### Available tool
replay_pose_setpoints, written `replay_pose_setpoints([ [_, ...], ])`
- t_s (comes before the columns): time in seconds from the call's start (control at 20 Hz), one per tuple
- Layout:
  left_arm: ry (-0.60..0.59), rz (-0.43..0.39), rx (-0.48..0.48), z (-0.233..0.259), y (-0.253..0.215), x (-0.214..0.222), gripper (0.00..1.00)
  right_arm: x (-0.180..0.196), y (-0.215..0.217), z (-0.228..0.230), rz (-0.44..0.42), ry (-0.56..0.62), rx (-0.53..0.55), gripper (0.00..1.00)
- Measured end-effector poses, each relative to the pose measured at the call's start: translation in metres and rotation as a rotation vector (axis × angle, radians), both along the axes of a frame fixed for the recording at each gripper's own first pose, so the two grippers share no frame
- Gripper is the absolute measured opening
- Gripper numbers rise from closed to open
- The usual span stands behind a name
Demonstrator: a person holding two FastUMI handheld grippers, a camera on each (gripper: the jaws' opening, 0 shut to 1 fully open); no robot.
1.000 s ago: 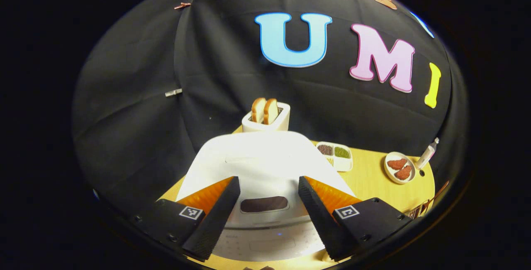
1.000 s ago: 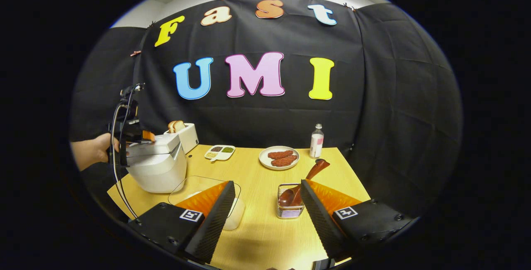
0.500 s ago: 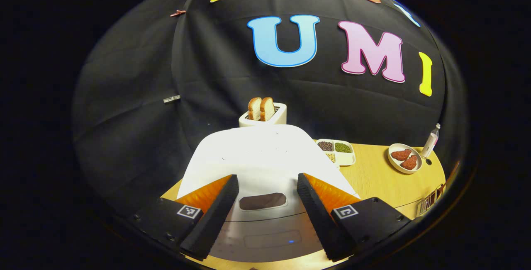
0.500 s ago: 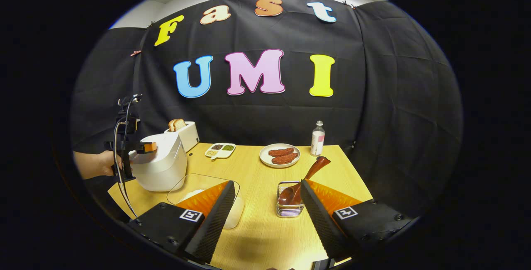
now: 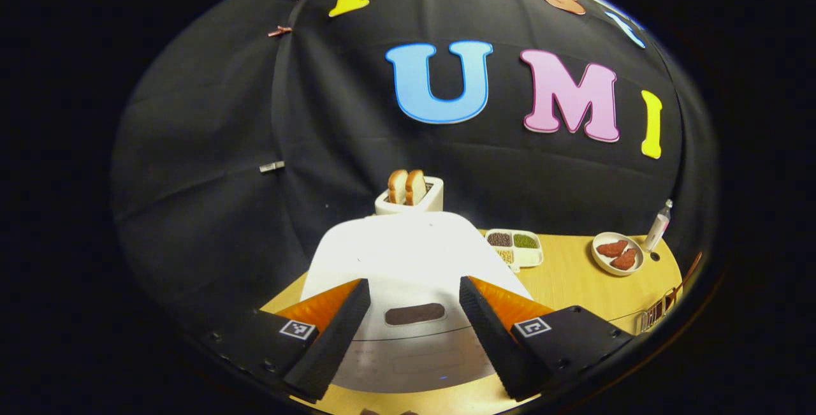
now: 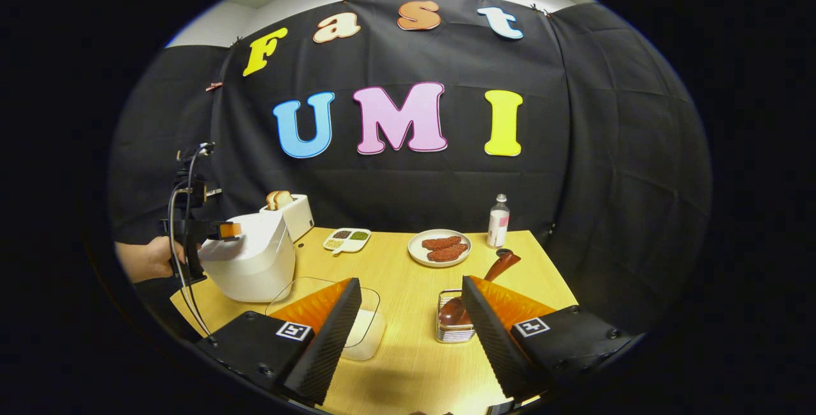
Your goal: Close the left gripper, press the button to open the rice cooker; take a wooden spoon from the chopstick holder with the right hand, scoop a spoonful of rice and pour it into the rice cooker, then put the wooden spoon back into the chopstick holder.
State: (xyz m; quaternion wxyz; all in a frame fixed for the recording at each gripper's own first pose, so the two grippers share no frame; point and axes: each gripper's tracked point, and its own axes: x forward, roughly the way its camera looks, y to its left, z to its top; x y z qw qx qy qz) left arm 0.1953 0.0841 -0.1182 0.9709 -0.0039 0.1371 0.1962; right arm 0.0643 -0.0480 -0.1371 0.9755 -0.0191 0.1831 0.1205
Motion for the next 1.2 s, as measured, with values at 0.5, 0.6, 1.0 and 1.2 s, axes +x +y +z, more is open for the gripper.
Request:
replay_pose_setpoints([
  [0.5,-0.227,-0.181,0.026,0.112,-0.084,-0.15,0.96,0.013,0.021,0.08,-0.035,-0.203,-0.013,0.98],
  [0.6,-0.237,-0.214,-0.005,0.121,-0.091,-0.182,0.97,-0.002,0.031,0.09,-0.046,-0.229,-0.011,0.98],
  [1.0,-0.223,-0.219,-0.035,0.12,-0.063,-0.235,0.95,-0.056,0.079,0.083,-0.02,-0.203,-0.076,1.0],
  [1.2,-0.217,-0.224,-0.088,0.112,-0.059,-0.234,0.95,-0.064,0.084,0.084,-0.037,-0.184,-0.059,0.98],
])
